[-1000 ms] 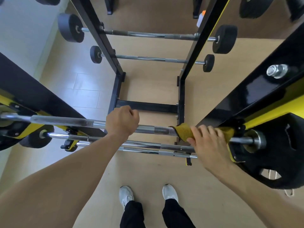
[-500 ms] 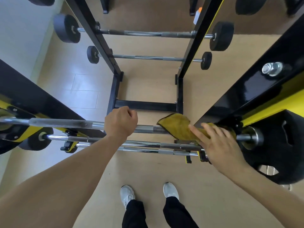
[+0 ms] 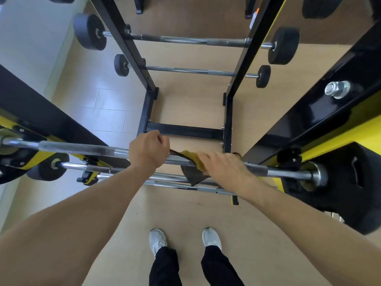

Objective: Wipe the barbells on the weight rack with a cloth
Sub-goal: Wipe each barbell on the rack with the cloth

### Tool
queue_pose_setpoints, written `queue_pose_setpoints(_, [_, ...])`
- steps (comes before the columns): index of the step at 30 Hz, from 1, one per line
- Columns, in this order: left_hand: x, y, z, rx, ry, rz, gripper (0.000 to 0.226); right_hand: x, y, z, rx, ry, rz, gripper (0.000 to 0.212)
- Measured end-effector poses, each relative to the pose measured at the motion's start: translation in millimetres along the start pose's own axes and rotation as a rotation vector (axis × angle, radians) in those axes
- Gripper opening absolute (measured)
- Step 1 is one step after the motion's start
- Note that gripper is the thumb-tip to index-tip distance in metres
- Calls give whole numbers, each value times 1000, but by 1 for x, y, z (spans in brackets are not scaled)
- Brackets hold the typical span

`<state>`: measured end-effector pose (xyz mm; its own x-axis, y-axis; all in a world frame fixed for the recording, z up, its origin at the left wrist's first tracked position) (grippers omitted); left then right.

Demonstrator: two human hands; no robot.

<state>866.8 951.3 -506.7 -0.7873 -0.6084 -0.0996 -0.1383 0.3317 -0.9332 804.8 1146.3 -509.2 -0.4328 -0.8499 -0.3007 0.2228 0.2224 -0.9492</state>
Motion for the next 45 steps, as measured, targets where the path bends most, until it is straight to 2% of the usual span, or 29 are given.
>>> queue_pose_setpoints(3, [0,-1,0,-1,7,-20,36,-42,2,-52,-159,156,41,31])
queue_pose_setpoints(5, [1,-1,0,8,1,-14,35,-55,-2,-65,-159,229,77,30])
queue_pose_setpoints(8, [1,-1,0,21,-1,-19,34,-36,-5,-43,-78,169,157,23])
queue_pose_setpoints(10, [1,-2,0,24,-6,-31,34,-5,-3,-23,22,132,190,28])
queue_pose_setpoints(13, [2,-1,0,35,3,-26,34,42,-1,18,156,75,162,34])
queue_pose_setpoints(16, [1,-2,-2,44,-3,-35,34,59,-6,58,194,-19,82,24])
queue_pose_setpoints(19, [1,-2,-1,38,-4,-18,35,41,-8,43,172,13,18,20])
queue_pose_setpoints(22, [2,-1,1,24,-12,4,34,3,1,-2,27,114,51,22])
queue_pose_setpoints(25, [1,-2,0,12,2,18,34,-45,-1,-56,-100,231,119,35])
queue_pose_setpoints(28, [0,-4,-4,6,23,47,36,-84,-13,-93,34,385,176,32])
queue_pose_setpoints(32, [-2,-4,-7,-6,48,64,36,-65,-5,-79,-13,383,239,41])
queue_pose_setpoints(34, [-2,-4,-9,-1,83,63,38,-40,-1,-59,-29,329,279,52])
queue_pose_setpoints(36, [-2,-2,-9,7,101,69,38,-10,3,-37,-13,285,313,52])
queue_pose_setpoints(39, [0,1,-6,15,84,58,38,27,7,-2,28,291,194,44])
queue_pose_setpoints(43, [-3,0,-4,-14,43,22,36,19,17,13,120,323,-120,27])
queue_pose_setpoints(45, [-5,-2,-4,-12,39,36,35,-2,16,15,205,278,-247,52])
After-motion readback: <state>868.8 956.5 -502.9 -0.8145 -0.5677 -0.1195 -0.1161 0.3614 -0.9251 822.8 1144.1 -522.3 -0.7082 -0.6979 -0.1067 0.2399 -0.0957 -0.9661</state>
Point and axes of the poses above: each hand's wrist, its own x-axis towards the middle knuckle, its own y-axis out of the palm, z = x × y, the point moved 7 cm from there along x, towards the middle knuckle, and after that the axes turned 6 degrees about y, right-handed, at the moved point
